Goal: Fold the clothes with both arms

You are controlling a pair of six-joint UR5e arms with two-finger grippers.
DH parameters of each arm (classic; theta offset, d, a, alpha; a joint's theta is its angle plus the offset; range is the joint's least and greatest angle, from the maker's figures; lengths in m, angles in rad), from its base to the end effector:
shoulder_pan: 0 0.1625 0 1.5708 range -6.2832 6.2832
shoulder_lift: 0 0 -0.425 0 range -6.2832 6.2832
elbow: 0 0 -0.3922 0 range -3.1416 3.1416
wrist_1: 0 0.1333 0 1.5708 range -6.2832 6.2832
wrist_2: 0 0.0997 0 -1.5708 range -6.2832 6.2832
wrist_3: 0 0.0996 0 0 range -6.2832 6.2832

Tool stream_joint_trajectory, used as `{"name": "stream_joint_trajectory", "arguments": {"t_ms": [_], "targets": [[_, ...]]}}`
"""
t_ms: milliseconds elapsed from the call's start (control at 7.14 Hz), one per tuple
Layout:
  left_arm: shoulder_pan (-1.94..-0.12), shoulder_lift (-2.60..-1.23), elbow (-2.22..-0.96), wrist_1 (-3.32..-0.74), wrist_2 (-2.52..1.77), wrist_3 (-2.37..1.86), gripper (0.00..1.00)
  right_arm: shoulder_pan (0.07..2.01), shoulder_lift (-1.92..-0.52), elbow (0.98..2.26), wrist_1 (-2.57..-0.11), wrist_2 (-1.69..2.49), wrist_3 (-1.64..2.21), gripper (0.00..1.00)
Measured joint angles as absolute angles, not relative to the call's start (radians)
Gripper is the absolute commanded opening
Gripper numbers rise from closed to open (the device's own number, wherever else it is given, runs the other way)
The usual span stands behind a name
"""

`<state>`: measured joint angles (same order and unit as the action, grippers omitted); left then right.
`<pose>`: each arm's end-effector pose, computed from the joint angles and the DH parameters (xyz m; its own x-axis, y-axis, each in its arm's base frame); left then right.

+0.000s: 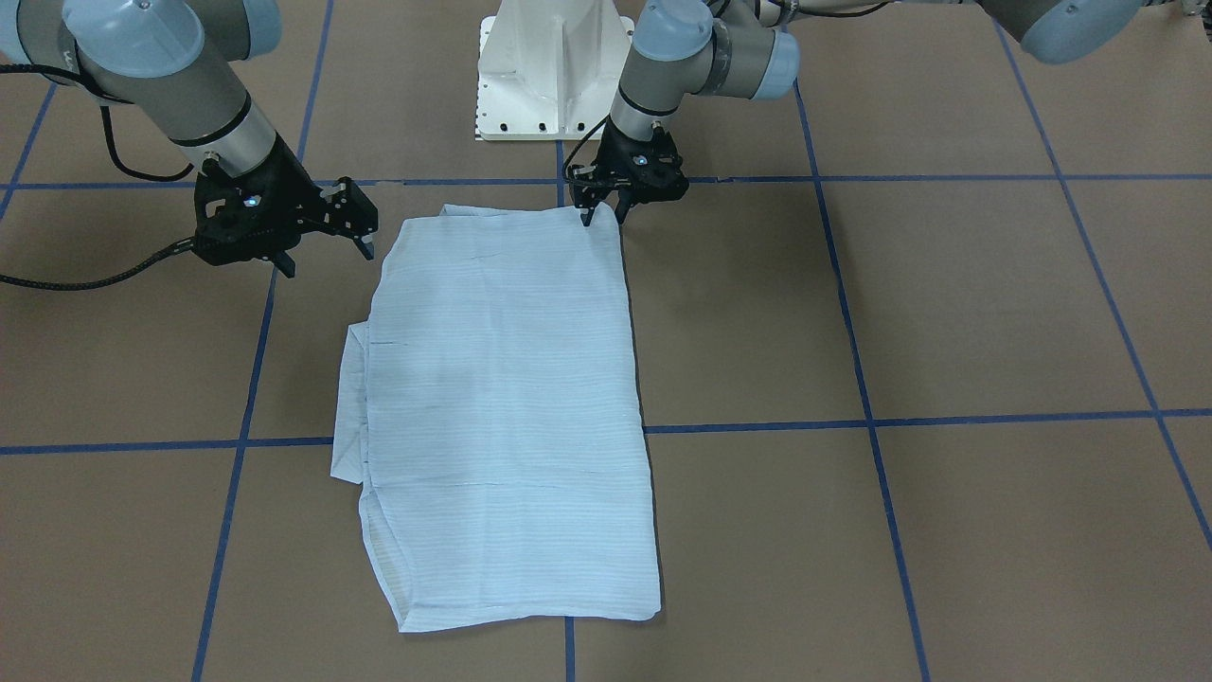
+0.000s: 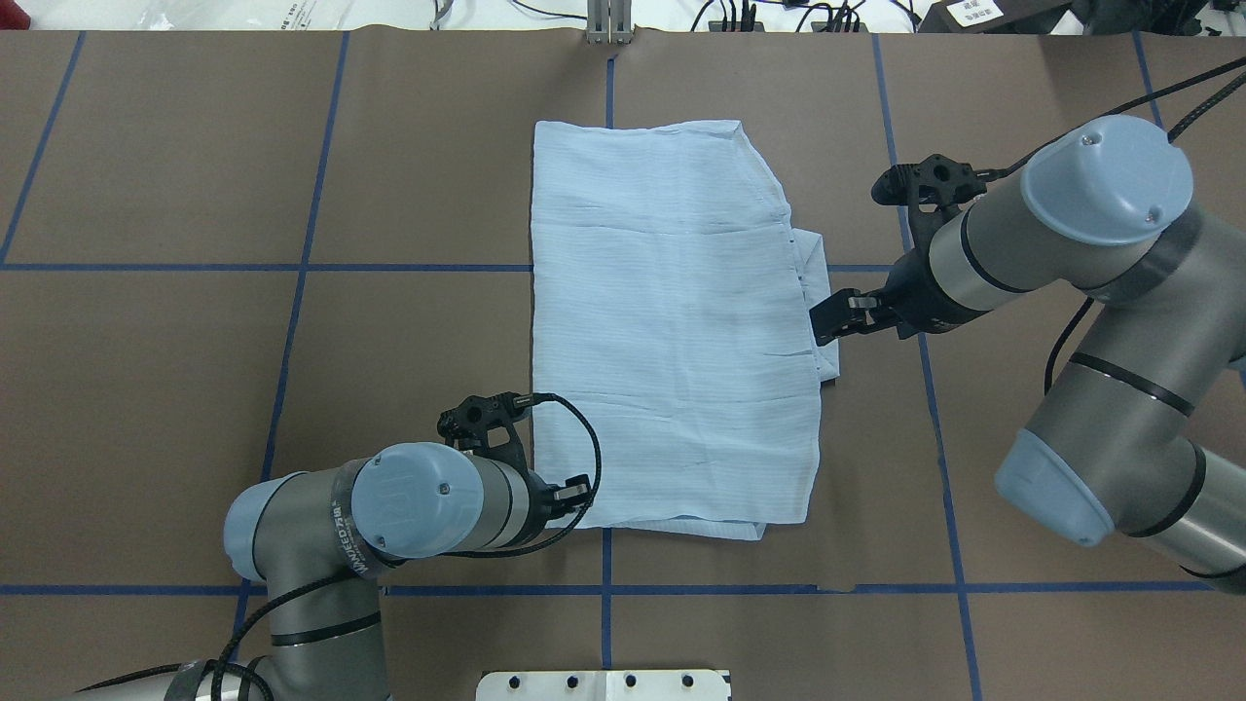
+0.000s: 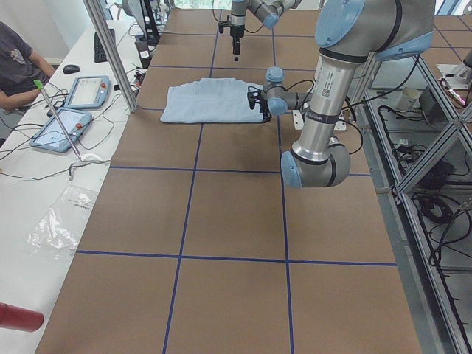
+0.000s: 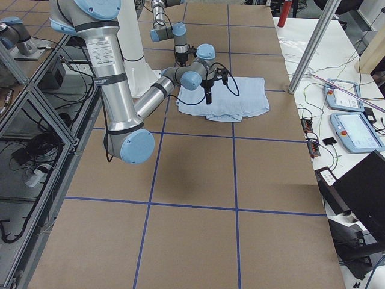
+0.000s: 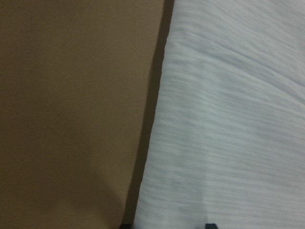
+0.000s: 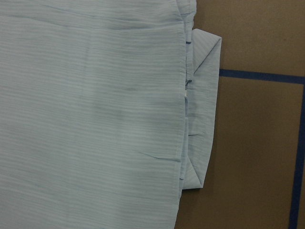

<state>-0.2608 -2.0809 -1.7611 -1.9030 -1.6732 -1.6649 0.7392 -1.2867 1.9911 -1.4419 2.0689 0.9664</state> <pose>0.5900 -0.2849 0.2458 0.4769 -0.2240 -0.8499 0.2175 0.9670 -0.1328 -0.3485 -0.4337 0.3015 0.5967 -0.1315 0.7916 0.0104 0.9877 0.1563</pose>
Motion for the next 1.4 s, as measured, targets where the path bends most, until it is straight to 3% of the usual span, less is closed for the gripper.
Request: {"name": "stream_joint_trajectory", "arguments": {"t_ms": [841,981,1121,1261,1401], "targets": [[-0.261,-2.080,-1.753,-1.901,-1.672,-1.663,0.57,0.740,-1.288,1.991,-1.442,2.069,0.966,1.00],[-0.261,-2.080,-1.752,-1.901,-1.672,-1.663,0.40,0.741,-1.289,1.992,-1.442,2.069,0.966,1.00],[-0.261,-2.081,-1.752,-1.901,-1.673,-1.664,0.11,0.741,-1.289,1.992,-1.442,2.070,0.966,1.00],[-0.261,-2.081,-1.753,-1.901,-1.673,-1.664,0.00,0.741,-1.289,1.992,-1.442,2.070,0.966,1.00],[-0.261,-2.083,-1.755,-1.902,-1.674,-1.664,0.00,0.742,-1.289,1.993,-1.442,2.071,0.966,1.00]]}}
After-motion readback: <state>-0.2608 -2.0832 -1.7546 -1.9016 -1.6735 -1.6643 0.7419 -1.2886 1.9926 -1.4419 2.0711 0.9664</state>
